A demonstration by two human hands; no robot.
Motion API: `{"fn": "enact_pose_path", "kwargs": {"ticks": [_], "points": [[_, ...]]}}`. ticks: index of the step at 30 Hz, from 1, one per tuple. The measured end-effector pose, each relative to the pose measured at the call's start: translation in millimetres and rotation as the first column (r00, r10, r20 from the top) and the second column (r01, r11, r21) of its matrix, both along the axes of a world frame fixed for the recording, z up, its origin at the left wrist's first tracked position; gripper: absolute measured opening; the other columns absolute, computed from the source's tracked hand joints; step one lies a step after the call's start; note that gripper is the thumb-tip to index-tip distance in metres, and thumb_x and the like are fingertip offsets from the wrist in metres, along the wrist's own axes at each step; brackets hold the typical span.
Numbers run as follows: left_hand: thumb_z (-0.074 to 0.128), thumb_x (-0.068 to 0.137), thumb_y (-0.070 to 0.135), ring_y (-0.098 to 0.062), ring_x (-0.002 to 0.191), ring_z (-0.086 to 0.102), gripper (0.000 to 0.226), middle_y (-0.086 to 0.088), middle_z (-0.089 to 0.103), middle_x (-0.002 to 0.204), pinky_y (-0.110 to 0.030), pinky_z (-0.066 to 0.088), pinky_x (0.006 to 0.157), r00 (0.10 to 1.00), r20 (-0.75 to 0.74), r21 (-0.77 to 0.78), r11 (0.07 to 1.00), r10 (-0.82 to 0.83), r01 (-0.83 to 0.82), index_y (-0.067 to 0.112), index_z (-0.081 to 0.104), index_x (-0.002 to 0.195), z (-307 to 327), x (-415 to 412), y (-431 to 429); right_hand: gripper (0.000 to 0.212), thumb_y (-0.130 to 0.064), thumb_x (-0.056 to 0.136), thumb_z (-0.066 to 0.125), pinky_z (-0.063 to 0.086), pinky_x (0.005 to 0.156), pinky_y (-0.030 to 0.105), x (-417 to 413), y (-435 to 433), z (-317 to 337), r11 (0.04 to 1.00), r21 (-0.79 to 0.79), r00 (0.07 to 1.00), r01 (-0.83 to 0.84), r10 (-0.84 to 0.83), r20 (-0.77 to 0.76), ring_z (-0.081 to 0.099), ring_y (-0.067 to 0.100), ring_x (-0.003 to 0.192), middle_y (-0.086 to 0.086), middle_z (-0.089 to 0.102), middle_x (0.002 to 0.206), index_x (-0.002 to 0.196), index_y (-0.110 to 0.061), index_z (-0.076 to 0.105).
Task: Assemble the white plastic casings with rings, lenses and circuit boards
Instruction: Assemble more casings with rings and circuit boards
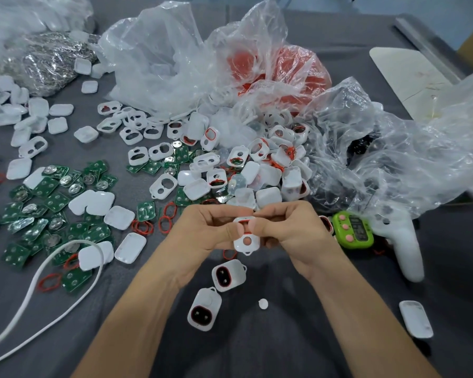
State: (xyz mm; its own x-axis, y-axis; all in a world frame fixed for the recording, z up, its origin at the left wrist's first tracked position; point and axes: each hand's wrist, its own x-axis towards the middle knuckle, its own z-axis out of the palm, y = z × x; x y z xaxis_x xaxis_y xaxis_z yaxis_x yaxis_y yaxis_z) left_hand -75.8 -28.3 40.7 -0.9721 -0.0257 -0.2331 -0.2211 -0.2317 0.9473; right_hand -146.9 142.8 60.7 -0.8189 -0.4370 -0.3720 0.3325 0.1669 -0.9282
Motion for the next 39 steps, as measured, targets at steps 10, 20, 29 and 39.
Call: {"fn": "enact_pose_path", "kwargs": {"ticks": [10,20,29,39], "points": [[0.075,0.077,-0.014,-0.015,0.077,0.075,0.048,0.003,0.08,0.081,-0.03,0.06,0.069,0.929,0.002,-0.298,0.887,0.371,-0.354,0.034,0.079,0.085,-13.2,-14.2,21.2,0.022,-0.022,0.072,0.071,0.062,0.075,0.052,5.4,-12.0,-14.3,0.983,0.168,0.976,0.076,-0.038,-0.216,0.07,0.021,0.069,0.001,0.078,0.075,0.086,-0.035,0.082],[0.062,0.094,0.016,-0.012,0.106,0.071,0.032,0.002,0.077,0.112,-0.029,0.057,0.09,0.971,-0.096,-0.097,0.968,0.22,-0.229,0.032,0.074,0.119,-11.6,-12.7,23.6,0.028,0.008,0.087,0.065,0.062,0.075,0.035,2.5,-17.8,-12.1,0.993,-0.099,0.985,0.065,-0.08,-0.15,0.076,0.027,0.082,0.011,0.079,0.087,0.094,-0.012,0.083],[0.055,0.1,0.028,-0.017,0.079,0.068,0.032,-0.009,0.071,0.095,-0.029,0.061,0.07,0.918,0.22,0.36,0.846,0.331,-0.392,0.01,0.073,0.119,-8.0,-11.6,-9.2,0.036,0.009,0.084,0.057,0.051,0.055,0.021,-23.8,-25.2,-4.9,0.972,0.069,0.95,0.223,-0.201,-0.24,0.065,0.012,0.057,0.004,0.076,0.072,0.074,-0.018,0.079],[0.032,0.106,0.05,-0.029,0.117,0.068,0.061,-0.018,0.066,0.133,-0.041,0.062,0.084,0.913,0.312,0.64,0.652,0.263,-0.406,0.005,0.058,0.138,-8.6,-10.6,-52.2,0.03,-0.01,0.088,0.062,0.049,0.087,0.023,-81.1,-73.7,1.7,0.818,0.568,0.773,0.089,0.303,-0.558,0.067,0.01,0.088,-0.004,0.076,0.106,0.105,-0.026,0.08]]}}
